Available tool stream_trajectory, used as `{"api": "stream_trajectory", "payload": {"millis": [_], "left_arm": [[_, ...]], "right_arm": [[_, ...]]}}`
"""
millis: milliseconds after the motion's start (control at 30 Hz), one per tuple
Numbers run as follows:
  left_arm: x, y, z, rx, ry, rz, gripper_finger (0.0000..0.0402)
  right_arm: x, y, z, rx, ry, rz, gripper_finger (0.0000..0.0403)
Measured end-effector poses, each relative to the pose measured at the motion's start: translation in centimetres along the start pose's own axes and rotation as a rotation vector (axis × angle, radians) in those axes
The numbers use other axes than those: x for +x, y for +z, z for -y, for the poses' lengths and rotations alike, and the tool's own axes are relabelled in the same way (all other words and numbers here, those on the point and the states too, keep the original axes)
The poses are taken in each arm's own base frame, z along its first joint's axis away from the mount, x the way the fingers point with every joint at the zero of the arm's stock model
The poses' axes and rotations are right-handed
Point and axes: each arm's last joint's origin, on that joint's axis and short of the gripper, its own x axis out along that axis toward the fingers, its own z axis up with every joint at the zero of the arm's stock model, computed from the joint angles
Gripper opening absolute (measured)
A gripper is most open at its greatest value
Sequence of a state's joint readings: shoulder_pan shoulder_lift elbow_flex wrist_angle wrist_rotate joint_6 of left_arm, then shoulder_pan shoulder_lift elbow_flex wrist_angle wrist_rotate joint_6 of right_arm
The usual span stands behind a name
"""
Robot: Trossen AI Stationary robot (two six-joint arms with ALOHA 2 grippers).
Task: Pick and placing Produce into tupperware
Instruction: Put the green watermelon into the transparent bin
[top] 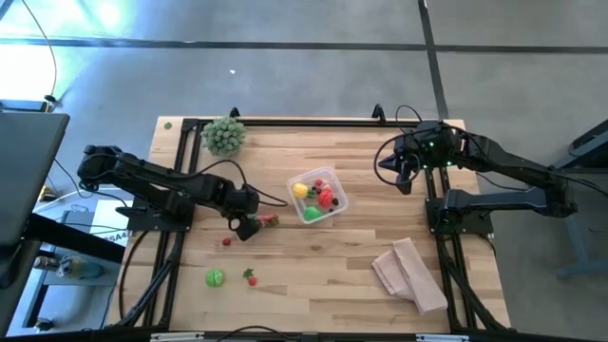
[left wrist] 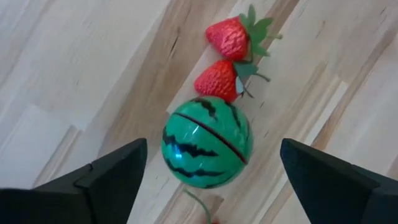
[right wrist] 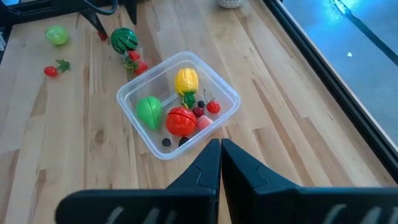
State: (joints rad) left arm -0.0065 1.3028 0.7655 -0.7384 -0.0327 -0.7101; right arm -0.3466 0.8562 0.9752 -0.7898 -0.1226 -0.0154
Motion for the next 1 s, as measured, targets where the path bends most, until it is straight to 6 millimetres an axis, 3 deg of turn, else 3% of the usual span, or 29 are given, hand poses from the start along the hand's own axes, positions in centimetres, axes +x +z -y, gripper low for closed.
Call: {"api": "stream_trajectory", "payload": {"millis": [1000], "left_arm": [[2.3, -0.2, 0.0, 0.011, 0.022, -0.046, 0.0363]], "right_arm": [[0.0, -0.1, 0.0, 0.001, 0.000, -0.012, 0.0004]]}}
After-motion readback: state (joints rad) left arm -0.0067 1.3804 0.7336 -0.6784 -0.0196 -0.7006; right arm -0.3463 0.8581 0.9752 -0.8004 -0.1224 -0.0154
